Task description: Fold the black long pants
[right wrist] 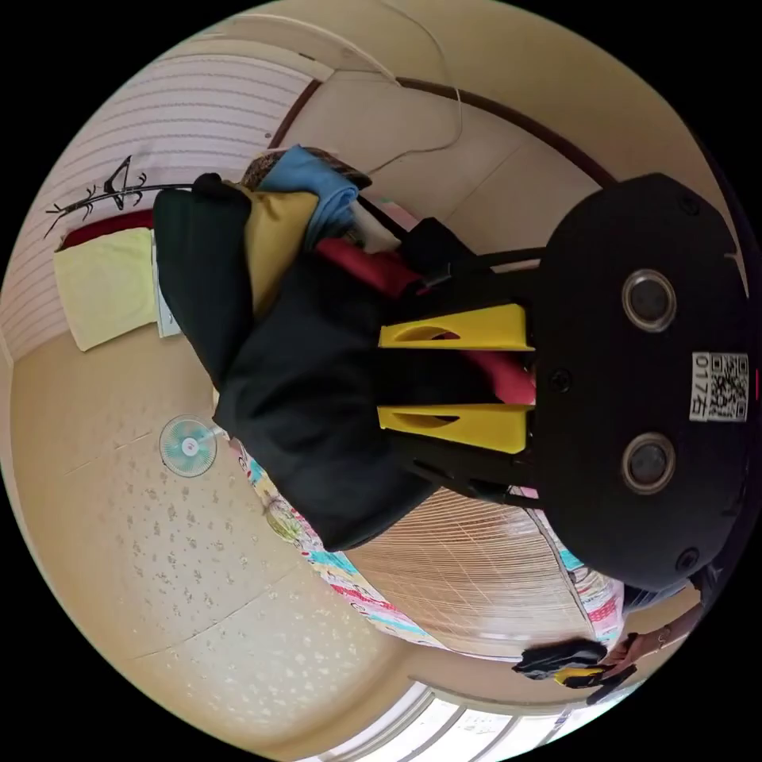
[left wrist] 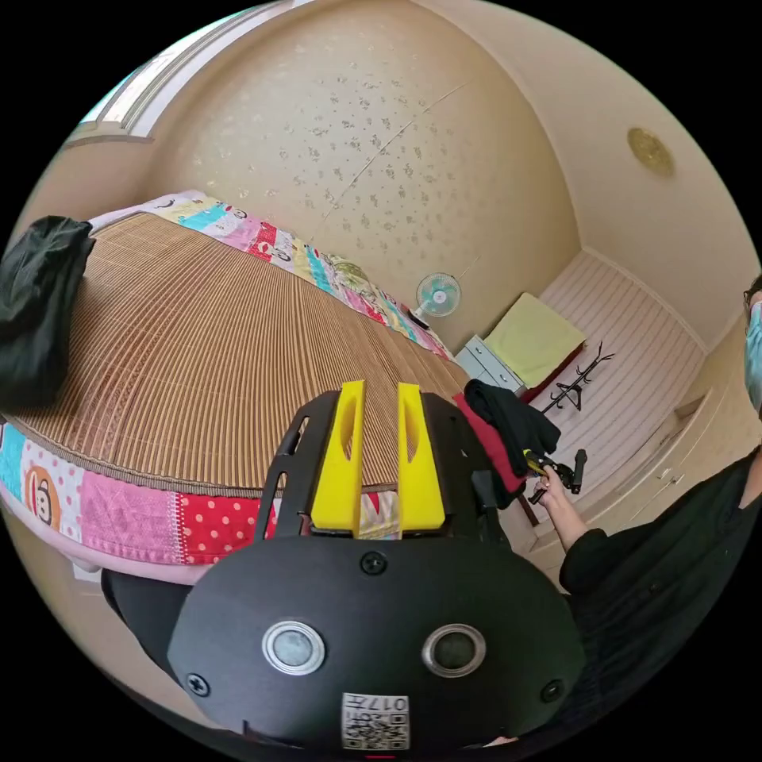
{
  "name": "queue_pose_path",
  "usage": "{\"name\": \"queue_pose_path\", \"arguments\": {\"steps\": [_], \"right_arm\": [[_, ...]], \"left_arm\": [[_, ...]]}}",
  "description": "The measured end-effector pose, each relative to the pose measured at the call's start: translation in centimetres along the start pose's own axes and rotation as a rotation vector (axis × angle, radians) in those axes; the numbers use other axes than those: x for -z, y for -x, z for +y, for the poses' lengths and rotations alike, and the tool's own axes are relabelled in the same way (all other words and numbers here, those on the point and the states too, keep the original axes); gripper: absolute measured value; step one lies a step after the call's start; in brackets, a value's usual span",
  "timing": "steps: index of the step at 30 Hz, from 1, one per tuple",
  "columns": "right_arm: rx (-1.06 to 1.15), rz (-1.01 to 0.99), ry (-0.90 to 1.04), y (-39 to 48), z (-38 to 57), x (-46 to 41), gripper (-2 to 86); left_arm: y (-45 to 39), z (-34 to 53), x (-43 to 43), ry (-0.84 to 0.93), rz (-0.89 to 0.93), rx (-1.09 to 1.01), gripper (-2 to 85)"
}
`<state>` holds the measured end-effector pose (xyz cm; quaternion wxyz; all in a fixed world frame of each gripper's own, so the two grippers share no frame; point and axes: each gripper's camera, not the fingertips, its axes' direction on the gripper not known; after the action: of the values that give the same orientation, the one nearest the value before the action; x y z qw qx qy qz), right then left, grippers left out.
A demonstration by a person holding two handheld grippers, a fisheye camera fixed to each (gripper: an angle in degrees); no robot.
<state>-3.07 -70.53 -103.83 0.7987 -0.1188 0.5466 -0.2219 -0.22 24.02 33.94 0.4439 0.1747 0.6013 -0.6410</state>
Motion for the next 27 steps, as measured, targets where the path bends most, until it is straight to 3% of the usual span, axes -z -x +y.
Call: {"name": "queue_pose_path", "arguments": {"steps": [4,7,9,13,16,18,20,23,27], "right_arm": [[0.021,-0.064,-0.102,4.2,-2.9,3.5,2.7],[0.135,-0.32,-0.263,10.7,-7.5,6.8,1.7],[0.289,-0.494,-0.27,19.9,-11.9,7.7,1.3],[0.675,-0.564,-0.218,38.0,-12.1,7.8,1.0],[0.834,-0.766,0.045,49.4,-6.4,2.4,0.9],[0.955,-0.85,0.315,55.3,3.8,-4.8,0.8],[1.052,-0.852,0.47,57.3,13.1,-8.4,0.8],[1.13,-0.93,0.664,56.4,25.5,-11.1,0.9],[0.875,-1.22,0.842,49.4,28.6,-13.4,1.2]], "left_arm": [[-2.0,-0.3,1.3,0.018,0.055,-0.112,1.3],[-2.8,-0.8,2.7,-0.007,0.173,-0.16,-0.6],[-3.3,-1.1,3.5,-0.024,0.195,-0.165,-0.8],[-5.5,-1.5,4.9,-0.043,0.169,-0.189,-1.0],[-6.7,-0.8,5.4,-0.063,0.149,-0.202,-1.0],[-6.7,-0.4,5.0,-0.05,0.13,-0.192,-1.0],[-6.2,-0.4,4.3,0.011,0.127,-0.136,-1.0],[-5.8,-0.4,4.2,0.038,0.133,-0.126,-1.0],[-5.4,-0.8,2.9,0.11,0.136,-0.124,-1.0]]}}
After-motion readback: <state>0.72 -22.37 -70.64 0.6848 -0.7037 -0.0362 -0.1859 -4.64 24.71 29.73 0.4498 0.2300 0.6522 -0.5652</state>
